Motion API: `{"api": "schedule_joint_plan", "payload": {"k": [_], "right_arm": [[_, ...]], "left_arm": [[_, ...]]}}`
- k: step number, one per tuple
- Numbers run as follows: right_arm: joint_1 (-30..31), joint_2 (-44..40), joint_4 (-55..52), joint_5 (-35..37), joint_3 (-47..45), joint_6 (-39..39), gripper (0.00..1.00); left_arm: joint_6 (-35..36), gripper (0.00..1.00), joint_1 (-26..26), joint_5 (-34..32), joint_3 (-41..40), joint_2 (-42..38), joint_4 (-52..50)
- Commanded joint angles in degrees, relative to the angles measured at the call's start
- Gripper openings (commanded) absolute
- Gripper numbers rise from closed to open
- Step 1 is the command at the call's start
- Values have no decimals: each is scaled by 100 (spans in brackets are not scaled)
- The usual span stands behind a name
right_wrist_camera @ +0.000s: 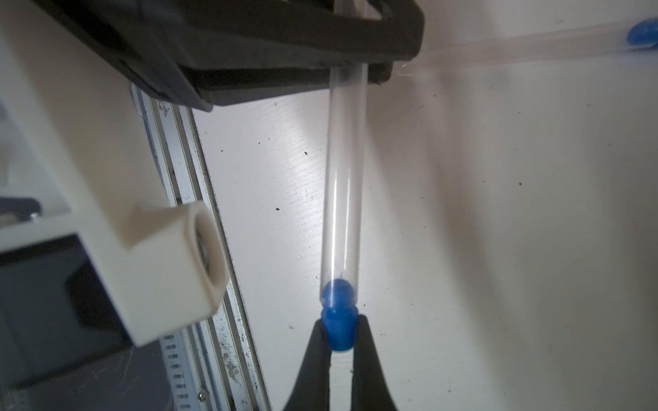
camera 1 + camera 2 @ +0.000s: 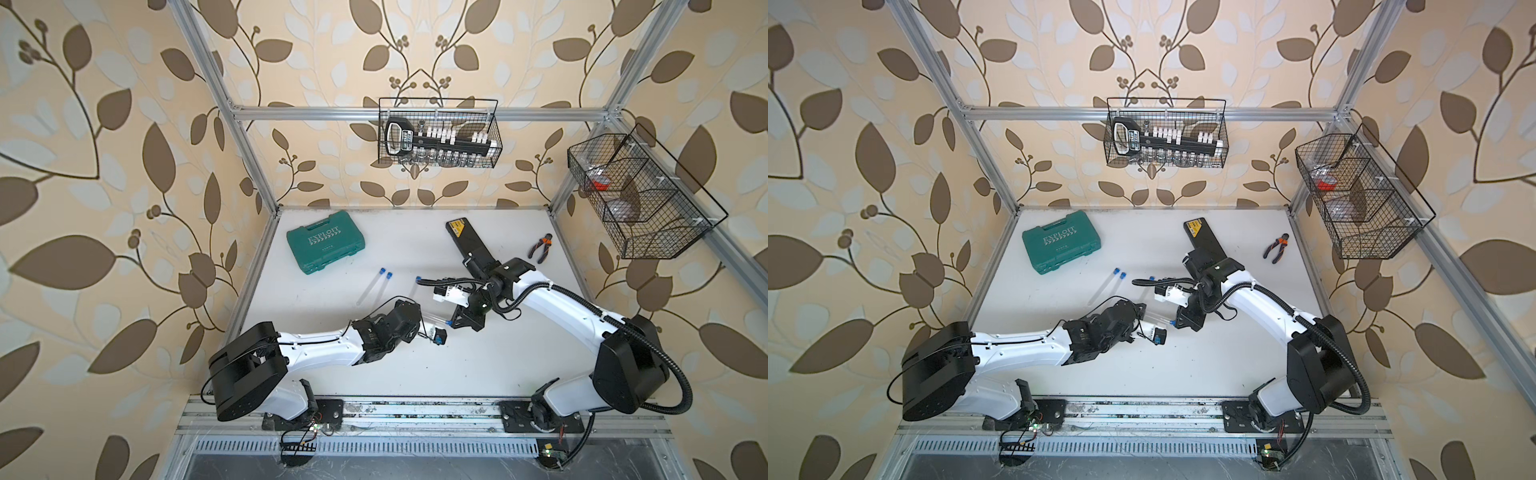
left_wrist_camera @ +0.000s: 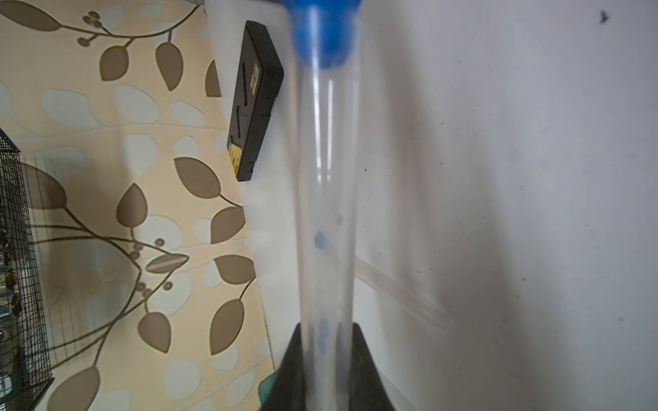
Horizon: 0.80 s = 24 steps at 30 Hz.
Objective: Insert stoppers into test tubes
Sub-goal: Insert the stopper into the test tube.
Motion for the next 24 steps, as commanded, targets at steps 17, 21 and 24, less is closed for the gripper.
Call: {"api": "schedule_joint_plan", "payload": {"k": [17, 21, 24], "right_arm": [[65, -265, 2558, -1825, 323, 1727, 0], [114, -358, 2761, -1702, 272, 1744, 0], [216, -425, 2747, -1399, 263, 1626, 0]], "left_arm": [[267, 0, -498, 1604, -399, -641, 965], [60, 0, -497, 2169, -444, -957, 862], [-157, 0, -498, 2569, -313, -1102, 419]]}}
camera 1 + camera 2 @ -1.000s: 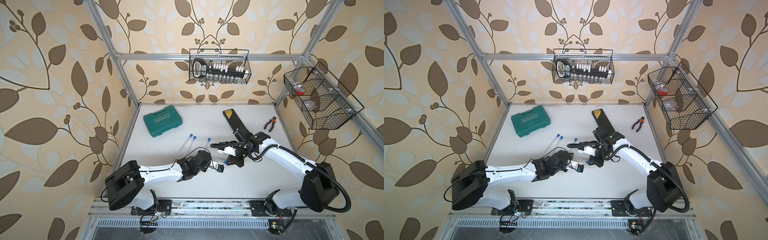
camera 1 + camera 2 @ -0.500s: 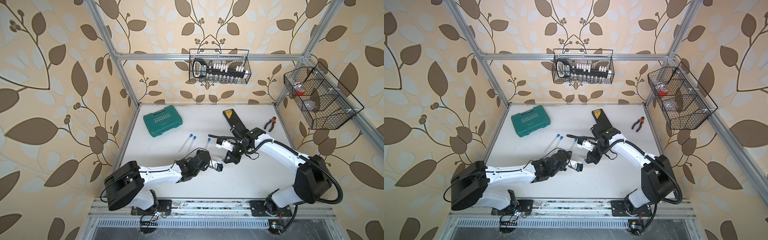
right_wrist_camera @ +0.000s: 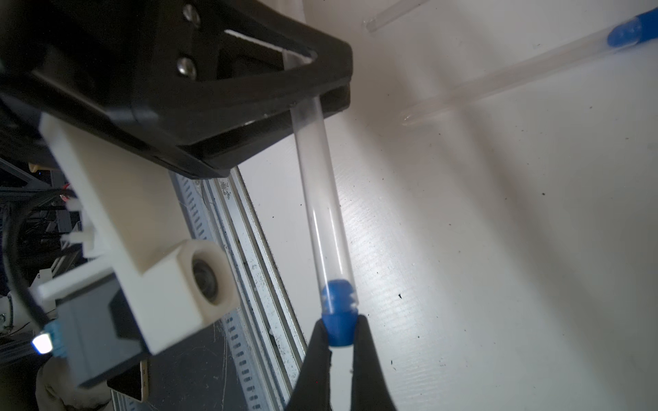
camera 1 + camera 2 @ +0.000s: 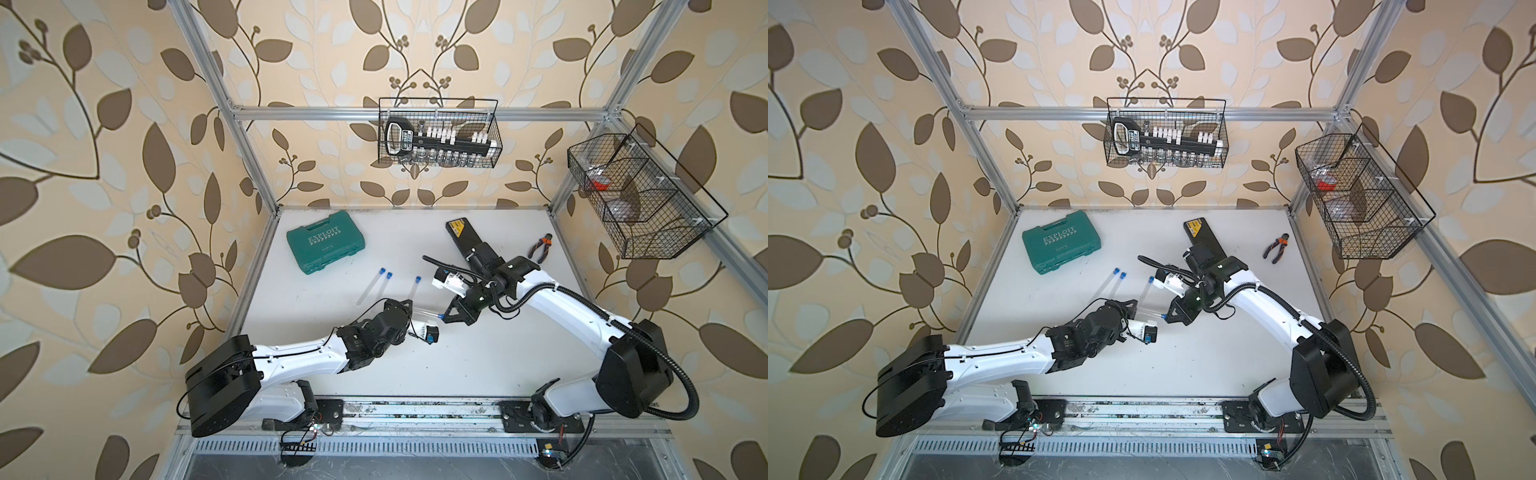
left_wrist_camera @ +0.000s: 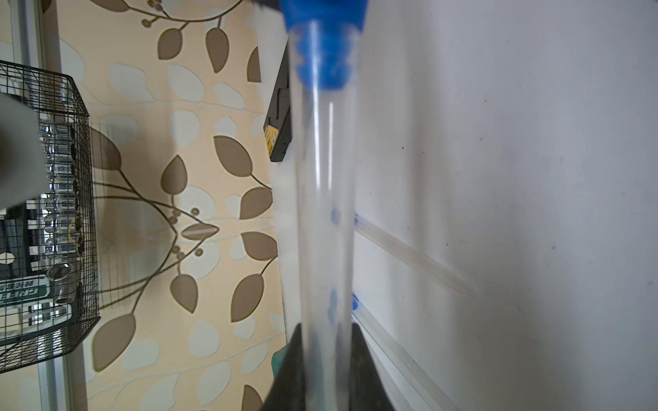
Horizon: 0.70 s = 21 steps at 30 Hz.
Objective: Insert stoppers into test tubes
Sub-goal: Insert the stopper into the test tube, then place the test tube at the center of the board.
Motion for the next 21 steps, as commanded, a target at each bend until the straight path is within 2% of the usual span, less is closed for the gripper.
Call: {"api": "schedule_joint_plan", "payload": {"k": [1, 5, 6, 11, 15, 18, 21], "right_arm": [[215, -141, 2335, -552, 208, -58, 0], [277, -225, 2401, -458, 234, -20, 1], [281, -262, 2433, -429, 227, -9, 4], [250, -698, 2532, -127, 120, -77, 44], [-27, -1302, 2588, -59, -137, -50, 61], [-336, -1700, 2642, 159, -308, 165, 65], [-605, -1978, 2767, 873, -516, 603, 65]], "left_arm": [[-23, 0, -496, 2752, 246, -155, 154], [-174, 0, -502, 2858, 400, -192, -107], [-200, 0, -502, 2829, 437, -176, -170], [-560, 0, -443, 2245, 458, -105, -406], [-968, 0, -345, 1918, 166, -314, -531], [-1381, 0, -336, 1730, 59, -509, -719], [-2225, 0, -245, 1569, 191, -562, -1176]]}}
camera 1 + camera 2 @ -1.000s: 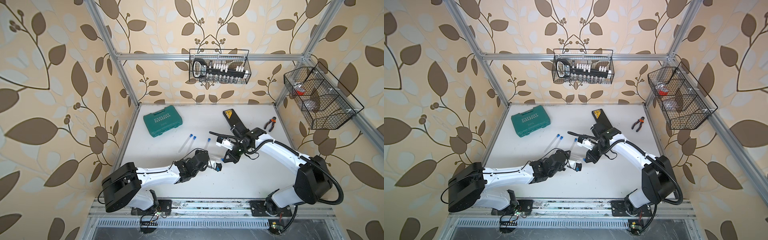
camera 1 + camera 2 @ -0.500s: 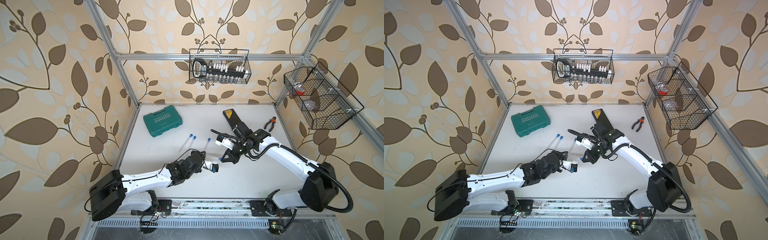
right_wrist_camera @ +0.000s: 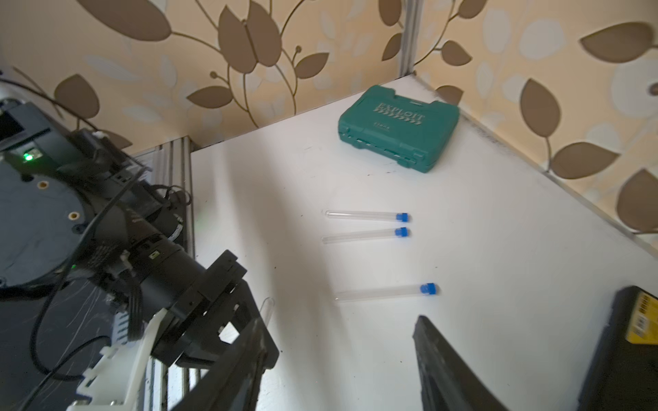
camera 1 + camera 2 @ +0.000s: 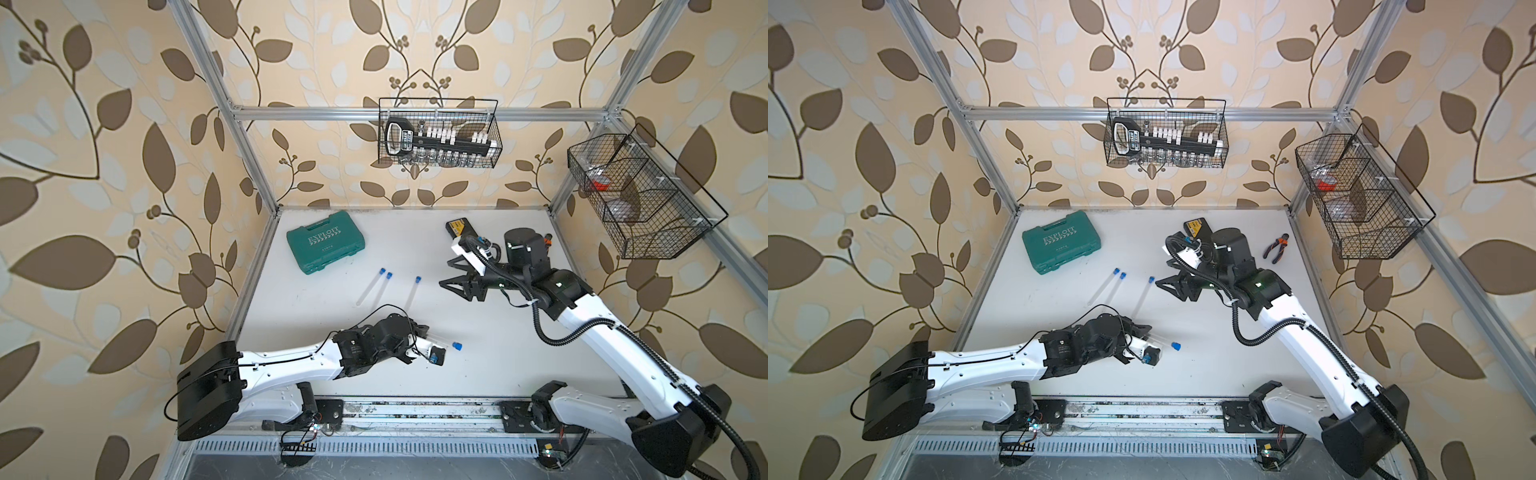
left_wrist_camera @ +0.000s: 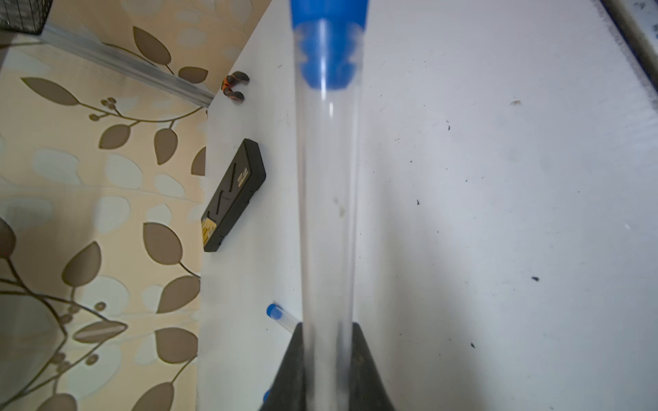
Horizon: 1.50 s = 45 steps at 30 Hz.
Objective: Insert stoppers into test tubes
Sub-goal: Place the test tube at the center of the board.
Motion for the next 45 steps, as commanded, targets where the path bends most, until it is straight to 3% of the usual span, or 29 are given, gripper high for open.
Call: {"api": "schedule_joint_plan", "payload": {"k": [1, 7, 10, 12, 20, 27, 33, 45], "right_arm": [[-263, -159, 199, 825, -376, 541, 65], [-528, -554, 285, 1426, -884, 1188, 65], [-529, -735, 471, 1412, -1127, 1404, 65], [-533, -816, 505, 1495, -1227, 1498, 65], [-580, -909, 318, 1740, -1337, 1529, 65], [-588, -1073, 381, 1633, -1519, 1527, 65], [-594, -1122, 368, 1591, -1587, 1516, 64], [-588, -1141, 379, 1479, -1725, 1531, 64]], "left_arm": [[-1424, 0, 168, -191, 236, -140, -655], [-5326, 0, 746, -560, 1567, 318, -2742], [-6371, 0, 864, -496, 1697, 411, -3047], [-6698, 0, 943, -372, 1697, 453, -3088], [-6945, 0, 1368, 121, 2015, 887, -3337], [-6818, 0, 1813, 332, 2597, 1945, -3674], [-6626, 0, 2093, 143, 3167, 2728, -3936], [-6478, 5, 2444, 233, 3498, 3625, -3875]]}}
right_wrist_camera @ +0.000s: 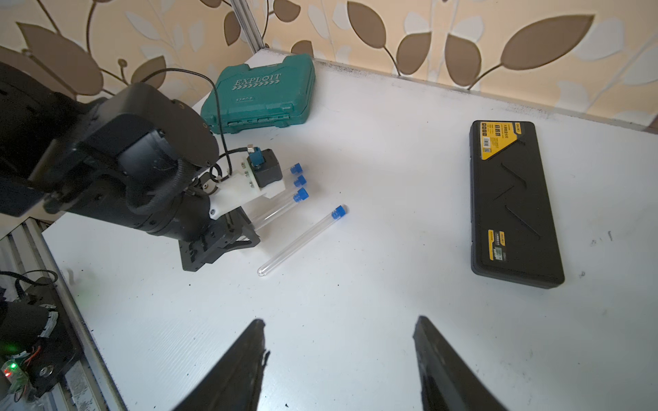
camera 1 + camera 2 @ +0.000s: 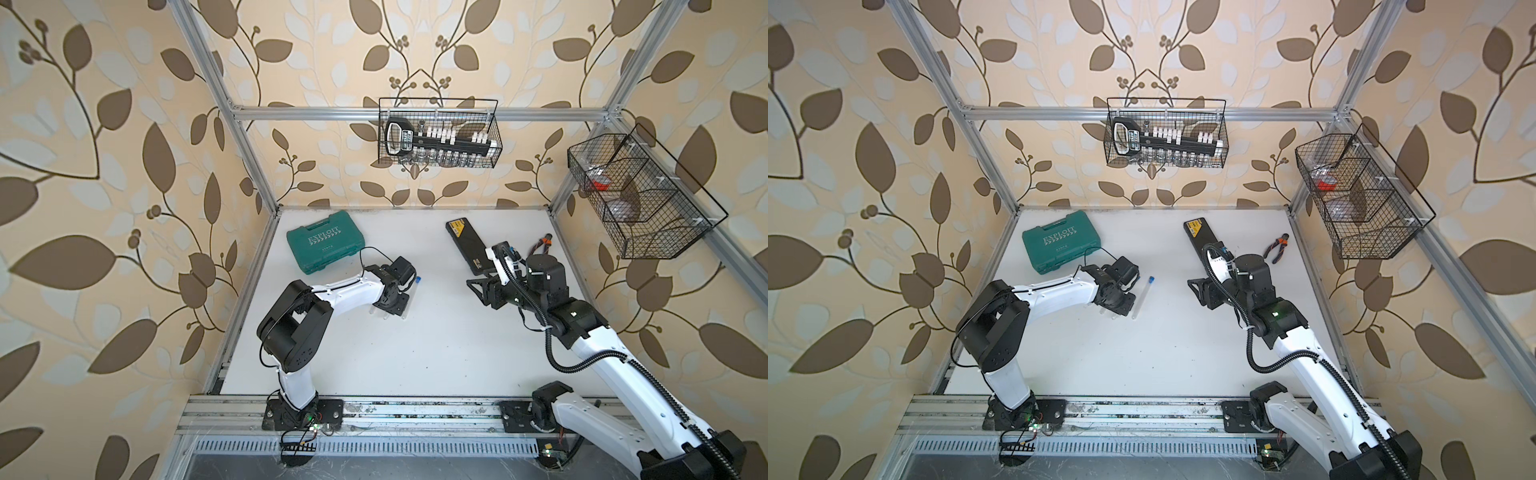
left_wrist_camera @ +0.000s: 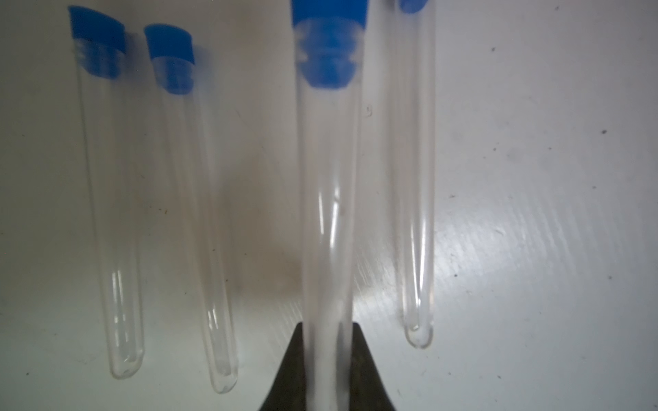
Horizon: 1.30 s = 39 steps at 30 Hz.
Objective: Insert stoppers into test tubes
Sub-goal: Place the test tube at the center of the board.
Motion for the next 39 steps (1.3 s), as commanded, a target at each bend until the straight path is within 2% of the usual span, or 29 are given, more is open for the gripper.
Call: {"api": "schedule_joint_plan", "payload": {"k": [1, 18, 27, 33, 39], "right_arm": [[-19, -70, 33, -119, -149, 41, 64], [-14, -105, 52, -172, -261, -43, 63], [-13, -149, 32, -185, -298, -109, 63], [-14, -172, 16, -224, -300, -110, 63], [-13, -182, -11, -229, -299, -128, 63]], "left_arm": [[85, 5, 85, 17, 243, 146, -140], [58, 20, 105, -404, 566, 648, -495], [23, 19, 106, -412, 528, 701, -460], [29, 24, 101, -447, 550, 708, -473], [24, 25, 99, -460, 559, 724, -452]]}}
